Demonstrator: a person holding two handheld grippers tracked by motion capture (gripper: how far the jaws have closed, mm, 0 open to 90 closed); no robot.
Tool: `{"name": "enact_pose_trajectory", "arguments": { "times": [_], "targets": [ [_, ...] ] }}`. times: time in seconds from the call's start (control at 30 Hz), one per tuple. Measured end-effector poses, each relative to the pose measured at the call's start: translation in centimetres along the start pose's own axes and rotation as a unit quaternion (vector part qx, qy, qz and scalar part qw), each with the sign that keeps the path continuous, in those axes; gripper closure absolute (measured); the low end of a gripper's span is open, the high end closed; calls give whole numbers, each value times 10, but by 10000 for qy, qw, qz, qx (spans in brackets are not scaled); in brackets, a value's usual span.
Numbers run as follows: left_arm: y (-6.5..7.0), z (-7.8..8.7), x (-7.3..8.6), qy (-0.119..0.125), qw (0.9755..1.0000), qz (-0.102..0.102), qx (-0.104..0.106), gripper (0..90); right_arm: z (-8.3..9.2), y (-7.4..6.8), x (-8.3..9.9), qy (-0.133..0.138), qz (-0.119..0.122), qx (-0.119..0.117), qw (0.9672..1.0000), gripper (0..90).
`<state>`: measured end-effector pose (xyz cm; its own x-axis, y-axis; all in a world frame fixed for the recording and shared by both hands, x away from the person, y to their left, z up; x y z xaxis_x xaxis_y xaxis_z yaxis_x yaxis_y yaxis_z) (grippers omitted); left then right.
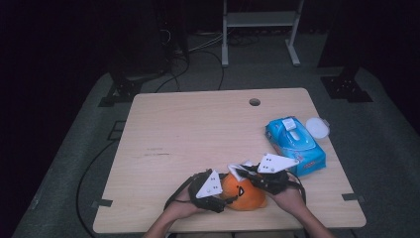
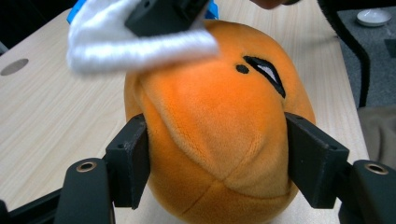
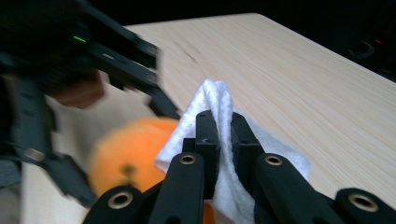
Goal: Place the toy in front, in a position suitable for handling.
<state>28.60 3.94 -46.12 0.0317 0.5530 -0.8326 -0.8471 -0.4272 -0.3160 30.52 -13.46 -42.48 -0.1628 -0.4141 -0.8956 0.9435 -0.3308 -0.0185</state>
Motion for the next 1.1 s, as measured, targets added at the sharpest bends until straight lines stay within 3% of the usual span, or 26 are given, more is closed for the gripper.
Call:
{"name": "enact_pose_trajectory", "arguments": {
  "times": [0.17, 0.3, 0.4, 0.6, 0.73, 0.8, 0.83, 0.97, 1.03, 1.1],
  "targets": [
    [-1, 1, 3, 9, 10000, 94, 5, 307, 19, 17, 19, -77, -260, 268, 9993, 842],
    [0, -1, 3, 15, 9999, 109, 20, 307, 31, 19, 30, -51, -383, 341, 9987, 842],
    [0, -1, 3, -20, 10000, 91, 11, 308, 29, 13, 25, 12, -332, 252, 9991, 842],
    [-2, 0, 6, -89, 9999, 97, -17, 307, 7, 3, 8, 194, -199, -63, 9996, 841],
    [-6, 0, 8, -2, 9992, 386, 75, 297, 5, 11, 11, 156, -223, 67, 9996, 842],
    [-10, 0, 5, 67, 9976, 646, 232, 203, 8, 17, 15, 183, -349, 112, 9992, 842],
    [-10, 0, 3, 116, 9973, 683, 244, 169, 9, 20, 18, 172, -378, 144, 9990, 842],
    [-8, -3, 2, 103, 9981, 548, 252, 142, 11, 25, 20, 167, -453, 209, 9986, 842],
    [-9, -2, 3, 129, 9986, 489, 178, 205, 13, 21, 18, 265, -513, 132, 9982, 842],
    [-10, -4, 3, 48, 9986, 521, 72, 252, 12, 10, 12, 272, -377, 58, 9989, 842]
  ]
}}
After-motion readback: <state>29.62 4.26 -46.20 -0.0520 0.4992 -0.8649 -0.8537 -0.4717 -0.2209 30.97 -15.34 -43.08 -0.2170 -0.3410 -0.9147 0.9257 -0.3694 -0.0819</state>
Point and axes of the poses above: each handheld gripper's, and its own axes: z roughly backward along the jaws, x roughly out of its underside, y roughly to its right, the point moved 4 cm from there along -z, roughly forward along the jaws, and after that the axes turned 13 degrees about -x, right-handed, at the moved point
